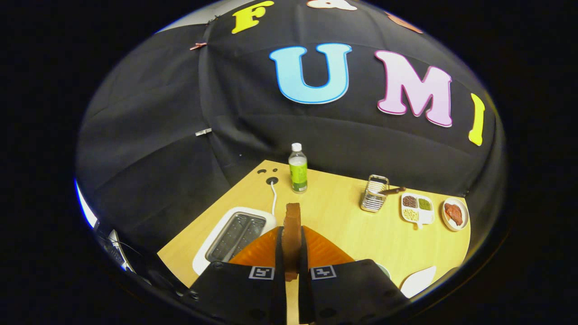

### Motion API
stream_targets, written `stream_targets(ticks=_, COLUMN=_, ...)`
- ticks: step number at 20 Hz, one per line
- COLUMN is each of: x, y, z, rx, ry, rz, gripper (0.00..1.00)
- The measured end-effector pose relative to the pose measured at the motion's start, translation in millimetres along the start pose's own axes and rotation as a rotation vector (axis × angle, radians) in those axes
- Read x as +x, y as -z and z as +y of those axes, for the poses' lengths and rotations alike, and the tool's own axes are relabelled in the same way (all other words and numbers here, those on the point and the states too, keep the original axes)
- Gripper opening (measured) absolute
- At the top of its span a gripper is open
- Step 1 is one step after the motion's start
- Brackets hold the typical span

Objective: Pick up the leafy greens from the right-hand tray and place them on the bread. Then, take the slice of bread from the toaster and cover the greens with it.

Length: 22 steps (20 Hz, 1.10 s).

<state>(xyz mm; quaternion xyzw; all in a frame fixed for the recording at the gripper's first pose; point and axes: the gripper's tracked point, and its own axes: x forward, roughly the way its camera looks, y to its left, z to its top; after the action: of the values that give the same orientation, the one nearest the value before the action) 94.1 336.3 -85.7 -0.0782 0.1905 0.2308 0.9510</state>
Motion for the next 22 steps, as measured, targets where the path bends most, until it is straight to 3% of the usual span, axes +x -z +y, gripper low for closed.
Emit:
stream_targets(ticks=6, x=-4, y=54, z=-58, rx=0.116, ry=0.060, rz=0.072, gripper=0.14)
stream_targets(ticks=13, x=4, y=115, z=-90, rx=0.281, ry=0.078, rz=0.148, gripper=0.14)
stream_targets(ticks=22, x=8, y=157, z=-128, rx=0.382, ry=0.112, rz=0.170, gripper=0.14)
